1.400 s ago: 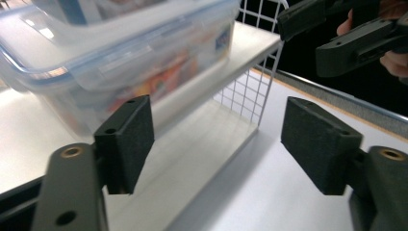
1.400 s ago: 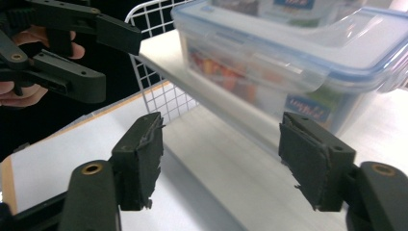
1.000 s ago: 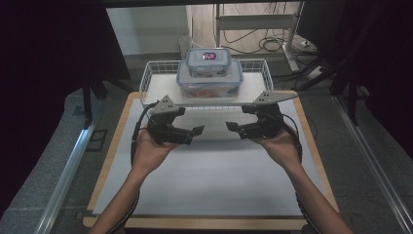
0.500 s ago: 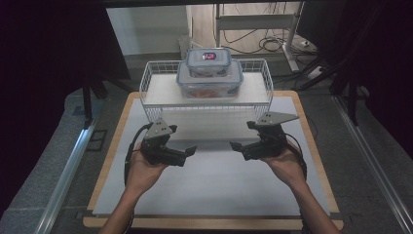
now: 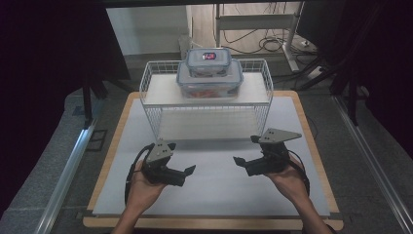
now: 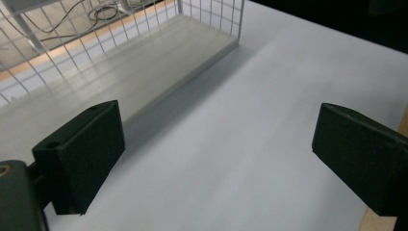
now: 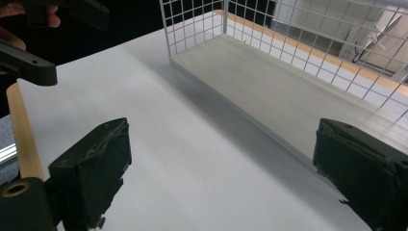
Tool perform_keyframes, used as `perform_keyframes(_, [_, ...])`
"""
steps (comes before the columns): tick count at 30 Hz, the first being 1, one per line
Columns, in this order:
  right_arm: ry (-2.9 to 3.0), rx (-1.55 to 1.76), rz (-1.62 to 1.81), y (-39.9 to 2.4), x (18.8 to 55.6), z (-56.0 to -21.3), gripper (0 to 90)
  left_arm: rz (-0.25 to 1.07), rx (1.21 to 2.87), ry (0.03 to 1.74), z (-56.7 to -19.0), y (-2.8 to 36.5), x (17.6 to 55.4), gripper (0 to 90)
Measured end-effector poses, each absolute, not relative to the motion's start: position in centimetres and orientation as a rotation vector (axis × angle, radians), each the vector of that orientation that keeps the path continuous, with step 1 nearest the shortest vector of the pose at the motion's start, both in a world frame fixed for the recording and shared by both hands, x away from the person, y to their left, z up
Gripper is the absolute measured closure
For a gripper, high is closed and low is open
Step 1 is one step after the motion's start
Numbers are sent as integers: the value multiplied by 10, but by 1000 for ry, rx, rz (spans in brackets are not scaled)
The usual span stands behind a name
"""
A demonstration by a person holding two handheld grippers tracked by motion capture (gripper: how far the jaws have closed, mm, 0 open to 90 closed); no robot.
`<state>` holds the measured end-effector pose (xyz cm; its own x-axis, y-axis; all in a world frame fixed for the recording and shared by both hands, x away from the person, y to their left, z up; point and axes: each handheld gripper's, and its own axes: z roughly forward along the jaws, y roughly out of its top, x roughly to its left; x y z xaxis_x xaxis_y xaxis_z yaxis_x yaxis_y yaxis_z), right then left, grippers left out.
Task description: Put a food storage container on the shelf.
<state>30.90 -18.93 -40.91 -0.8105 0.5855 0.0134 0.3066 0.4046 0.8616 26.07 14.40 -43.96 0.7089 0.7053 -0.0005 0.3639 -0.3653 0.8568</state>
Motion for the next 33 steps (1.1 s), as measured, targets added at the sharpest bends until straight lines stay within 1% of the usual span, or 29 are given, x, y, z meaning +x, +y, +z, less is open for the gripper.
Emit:
perform_keyframes(8, [2374, 787, 1362, -193, 300, -422, 61, 472, 1973, 852, -461, 152, 246, 41])
perform_keyframes(18, [2384, 823, 1350, -205, 290, -441, 61, 499, 1981, 881, -478, 164, 231, 36])
perform_keyframes(33, [2375, 896, 1303, -228, 277, -467, 61, 506, 1988, 992, -508, 186, 207, 30])
